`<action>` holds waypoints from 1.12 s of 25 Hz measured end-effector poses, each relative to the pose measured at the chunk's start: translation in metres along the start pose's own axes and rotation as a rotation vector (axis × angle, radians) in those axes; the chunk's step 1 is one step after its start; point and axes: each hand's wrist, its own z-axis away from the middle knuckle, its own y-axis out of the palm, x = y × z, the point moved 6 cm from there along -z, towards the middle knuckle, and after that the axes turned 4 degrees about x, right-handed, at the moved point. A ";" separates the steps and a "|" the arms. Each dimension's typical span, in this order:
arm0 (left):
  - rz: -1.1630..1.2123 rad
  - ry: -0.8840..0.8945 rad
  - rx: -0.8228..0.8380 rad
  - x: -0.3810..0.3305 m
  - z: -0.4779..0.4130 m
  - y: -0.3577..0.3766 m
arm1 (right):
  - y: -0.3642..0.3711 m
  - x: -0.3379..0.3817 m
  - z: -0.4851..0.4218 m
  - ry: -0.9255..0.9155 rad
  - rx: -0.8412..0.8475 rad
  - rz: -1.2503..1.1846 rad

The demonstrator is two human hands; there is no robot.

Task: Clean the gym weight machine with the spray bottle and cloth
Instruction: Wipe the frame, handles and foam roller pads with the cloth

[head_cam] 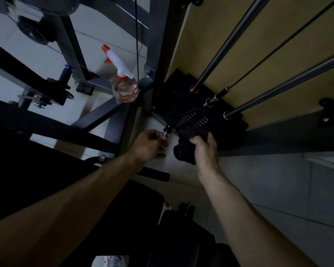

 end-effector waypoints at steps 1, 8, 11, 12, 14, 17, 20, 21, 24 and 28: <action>-0.095 0.042 -0.021 0.001 0.001 0.000 | 0.016 -0.001 0.005 0.005 0.051 -0.005; -0.168 0.160 -0.034 -0.002 0.010 0.006 | 0.046 -0.019 0.002 0.136 0.099 -0.344; -0.303 0.212 -0.129 -0.008 0.001 -0.008 | 0.045 -0.013 0.003 0.099 0.079 -0.346; -0.393 0.240 -0.182 -0.012 0.001 -0.013 | 0.045 -0.013 0.004 0.063 0.084 -0.299; -0.515 0.285 -0.231 -0.017 0.006 -0.014 | 0.043 -0.009 0.007 0.010 0.082 -0.261; -0.315 0.205 -0.112 -0.012 0.007 0.004 | 0.042 -0.012 0.003 0.105 0.038 -0.401; -0.113 0.036 -0.070 -0.004 0.003 0.005 | 0.053 -0.013 0.000 0.139 0.111 -0.440; -0.182 0.044 -0.097 -0.005 0.000 -0.001 | 0.056 -0.014 0.000 0.136 0.152 -0.450; -0.455 0.216 -0.208 -0.012 0.007 -0.013 | 0.058 -0.013 0.000 0.121 0.191 -0.500; -0.452 0.387 -0.229 -0.015 0.014 -0.005 | 0.060 -0.018 -0.002 0.134 0.155 -0.497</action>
